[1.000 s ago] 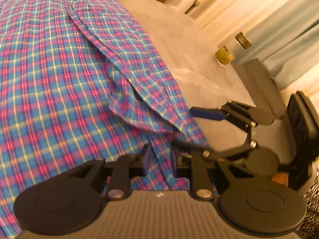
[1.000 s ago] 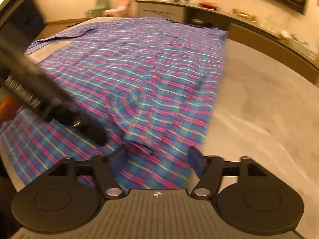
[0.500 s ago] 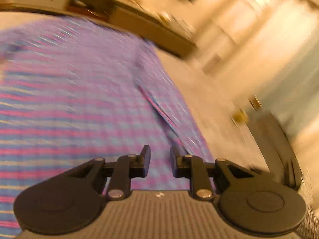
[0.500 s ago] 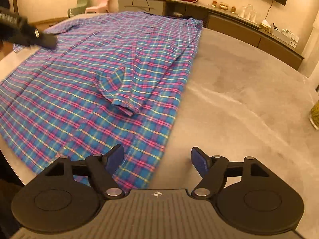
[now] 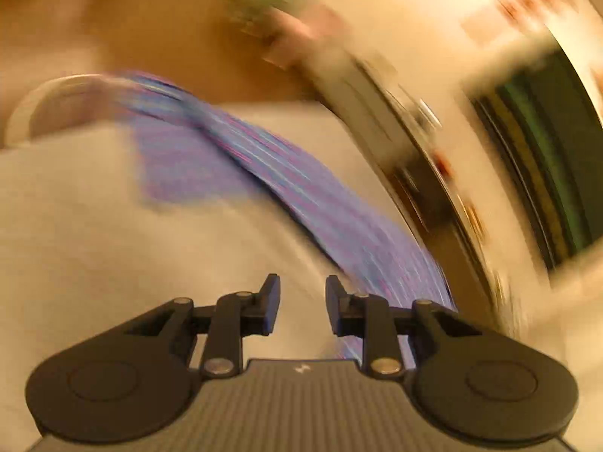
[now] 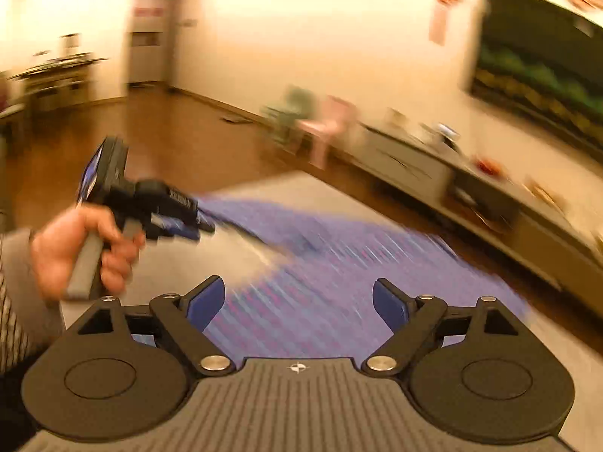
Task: Fold clothes
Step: 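Grasp the shirt end hanging at the table edge with the right gripper and lift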
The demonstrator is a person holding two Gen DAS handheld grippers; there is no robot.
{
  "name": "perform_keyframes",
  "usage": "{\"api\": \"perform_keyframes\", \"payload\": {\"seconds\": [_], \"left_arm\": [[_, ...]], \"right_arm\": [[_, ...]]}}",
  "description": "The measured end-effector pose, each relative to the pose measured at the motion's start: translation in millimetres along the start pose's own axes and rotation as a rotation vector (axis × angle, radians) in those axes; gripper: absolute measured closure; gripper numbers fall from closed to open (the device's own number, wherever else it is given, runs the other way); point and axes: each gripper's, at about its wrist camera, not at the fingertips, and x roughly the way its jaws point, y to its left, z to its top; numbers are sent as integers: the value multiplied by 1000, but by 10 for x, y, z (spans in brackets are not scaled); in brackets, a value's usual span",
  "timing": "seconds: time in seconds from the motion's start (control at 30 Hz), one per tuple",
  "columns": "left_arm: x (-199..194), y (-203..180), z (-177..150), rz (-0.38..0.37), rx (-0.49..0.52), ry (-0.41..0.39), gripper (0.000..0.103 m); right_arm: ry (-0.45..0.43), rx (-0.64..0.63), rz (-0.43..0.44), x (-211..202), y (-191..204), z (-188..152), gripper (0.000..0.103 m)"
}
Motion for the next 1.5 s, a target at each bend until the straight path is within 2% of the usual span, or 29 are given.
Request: {"api": "perform_keyframes", "payload": {"seconds": [0.07,0.1,0.2,0.27,0.37,0.5,0.57,0.63,0.67,0.7,0.8,0.9,1.0,1.13,1.2,1.23,1.33,1.4,1.47,1.5], "left_arm": [[-78,305,222,16,-135,-27,76],[-118,458,333,24,-202,-40,76],[-138,677,514,-17,-299,-25,76],[-143,758,623,-19,-324,-42,74],[-74,857,726,-57,-337,-15,68],[48,986,741,-86,-362,37,69],[49,1035,734,-78,-368,22,69],[-32,1039,751,-60,-360,-27,69],[-65,1027,767,-69,-352,-37,69],[-71,1012,775,-75,-343,-41,69],[-75,940,757,-93,-319,-23,69],[-91,835,712,-124,-284,-8,69],[-103,683,648,-151,-223,9,68],[-16,413,433,-210,-119,103,68],[66,252,272,-232,-48,170,68],[114,167,170,-243,-11,208,68],[196,-31,-153,-249,99,297,67],[194,-112,-388,-233,191,328,63],[123,-117,-613,-197,294,323,61],[64,-99,-723,-171,350,312,61]], "right_arm": [[-5,-50,26,567,164,312,16],[6,-50,66,897,248,447,16],[61,-42,211,1894,547,748,16],[112,-92,242,2484,806,839,16],[173,-172,253,3227,1162,884,16],[241,-158,262,3851,1293,852,18],[278,-135,264,4029,1271,852,38],[303,-101,276,4099,1228,856,72],[315,-84,281,4135,1206,858,84],[313,-74,279,4128,1181,873,97],[253,-50,251,3945,1067,965,100],[137,62,217,3499,730,1058,100],[-5,243,149,2757,104,983,100],[-126,516,-71,1525,-924,282,99],[-108,632,-204,1003,-1309,-277,99],[-68,681,-250,827,-1425,-569,99],[52,799,-297,570,-1616,-1281,97],[87,846,-294,517,-1674,-1523,97],[82,873,-285,516,-1722,-1544,94],[80,887,-281,516,-1746,-1555,83]]}}
